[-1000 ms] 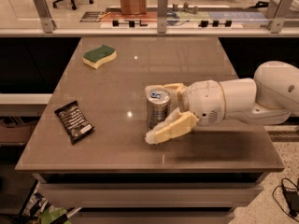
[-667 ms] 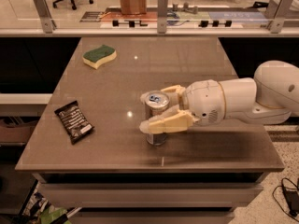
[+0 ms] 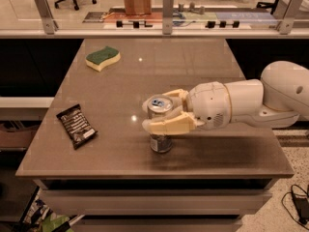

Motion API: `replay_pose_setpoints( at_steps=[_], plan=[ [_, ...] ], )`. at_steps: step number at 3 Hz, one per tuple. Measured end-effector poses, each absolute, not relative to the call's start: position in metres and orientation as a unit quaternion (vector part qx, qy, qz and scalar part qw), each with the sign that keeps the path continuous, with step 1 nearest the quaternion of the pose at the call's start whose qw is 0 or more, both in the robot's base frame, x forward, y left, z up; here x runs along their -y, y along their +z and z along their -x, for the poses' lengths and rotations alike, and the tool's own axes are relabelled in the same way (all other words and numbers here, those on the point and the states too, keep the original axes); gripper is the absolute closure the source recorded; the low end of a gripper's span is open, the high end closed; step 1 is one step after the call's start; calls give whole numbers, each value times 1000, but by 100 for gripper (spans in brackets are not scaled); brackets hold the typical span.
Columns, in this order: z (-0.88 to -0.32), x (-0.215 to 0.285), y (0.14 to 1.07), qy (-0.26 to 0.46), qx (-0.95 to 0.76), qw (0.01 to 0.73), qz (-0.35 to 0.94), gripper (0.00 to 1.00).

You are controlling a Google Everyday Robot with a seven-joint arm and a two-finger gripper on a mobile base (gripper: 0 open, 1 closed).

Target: Move redbull can near sponge

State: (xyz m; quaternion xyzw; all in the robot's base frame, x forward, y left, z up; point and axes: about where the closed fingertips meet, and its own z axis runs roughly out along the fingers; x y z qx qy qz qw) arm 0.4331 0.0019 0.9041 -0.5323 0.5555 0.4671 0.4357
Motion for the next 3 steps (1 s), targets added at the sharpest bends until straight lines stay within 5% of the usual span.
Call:
replay_pose_setpoints(
  at_steps=[1,3],
  plan=[
    [-432,-4,905,467,-554,435,534,100],
    [-477,8,940,431,-584,456,515,100]
  ],
)
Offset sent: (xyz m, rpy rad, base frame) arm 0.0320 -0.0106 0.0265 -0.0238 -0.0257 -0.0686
